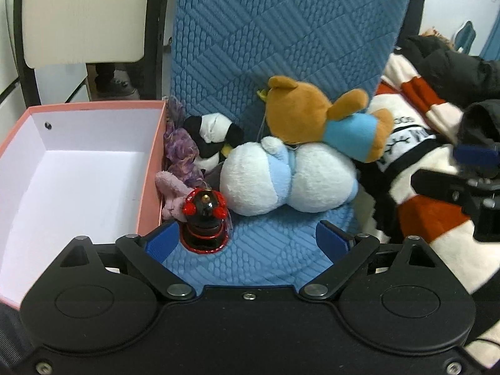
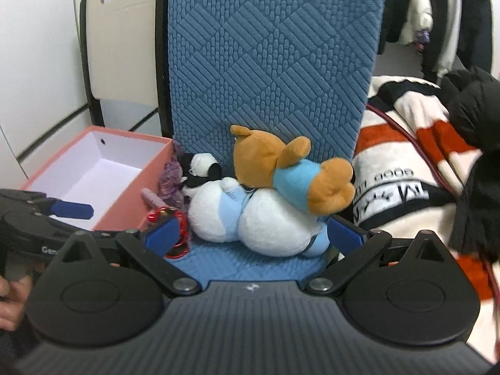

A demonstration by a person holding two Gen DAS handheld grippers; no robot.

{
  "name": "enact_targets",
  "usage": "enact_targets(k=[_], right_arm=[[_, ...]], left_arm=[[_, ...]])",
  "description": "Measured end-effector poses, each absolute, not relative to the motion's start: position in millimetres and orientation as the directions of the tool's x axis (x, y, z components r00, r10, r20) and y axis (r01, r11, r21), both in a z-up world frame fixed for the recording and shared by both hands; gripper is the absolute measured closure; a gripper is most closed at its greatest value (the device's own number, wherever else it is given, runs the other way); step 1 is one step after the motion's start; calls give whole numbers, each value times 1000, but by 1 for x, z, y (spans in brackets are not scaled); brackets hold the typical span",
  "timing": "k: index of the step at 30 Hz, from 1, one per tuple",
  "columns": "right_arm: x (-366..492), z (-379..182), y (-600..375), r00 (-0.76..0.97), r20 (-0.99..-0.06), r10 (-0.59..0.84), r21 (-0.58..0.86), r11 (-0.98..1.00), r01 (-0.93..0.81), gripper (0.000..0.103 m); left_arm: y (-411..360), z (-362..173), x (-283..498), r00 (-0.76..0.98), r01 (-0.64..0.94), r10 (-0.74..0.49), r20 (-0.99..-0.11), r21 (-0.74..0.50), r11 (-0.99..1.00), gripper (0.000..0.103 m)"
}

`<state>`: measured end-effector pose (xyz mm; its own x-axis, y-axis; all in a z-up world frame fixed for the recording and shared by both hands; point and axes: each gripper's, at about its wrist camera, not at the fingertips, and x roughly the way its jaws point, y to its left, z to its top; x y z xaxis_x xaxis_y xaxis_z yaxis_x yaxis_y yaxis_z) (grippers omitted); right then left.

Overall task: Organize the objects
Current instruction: 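Grasp the brown bear with the right tool while the left tool grasps the red-black figurine, then lift the brown bear with the right tool while the left tool lifts the figurine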

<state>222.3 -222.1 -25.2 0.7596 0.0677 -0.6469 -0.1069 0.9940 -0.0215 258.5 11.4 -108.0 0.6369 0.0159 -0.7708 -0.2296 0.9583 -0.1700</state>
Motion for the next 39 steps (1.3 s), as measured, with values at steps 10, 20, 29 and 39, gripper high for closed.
enact_targets(k=[10,20,29,39], right_arm=[[304,-56,-242,713,-699,58,-151,962,-227,1],[373,-85,-250,671,-741,33,-253,911,-325,5],[403,-115,-249,612,-791,7,-284,881,-377,31],[370,-83,-252,653,-757,-17,-255,928,-272,44]], left_arm=[[20,-162,309,550,-261,14,-835,-156,953,18],[35,-200,346,471,-299,45,-881,-111,948,20],[42,-221,358,439,-314,82,-895,-67,947,39],[46,-203,336,467,-310,74,-881,-84,947,82]])
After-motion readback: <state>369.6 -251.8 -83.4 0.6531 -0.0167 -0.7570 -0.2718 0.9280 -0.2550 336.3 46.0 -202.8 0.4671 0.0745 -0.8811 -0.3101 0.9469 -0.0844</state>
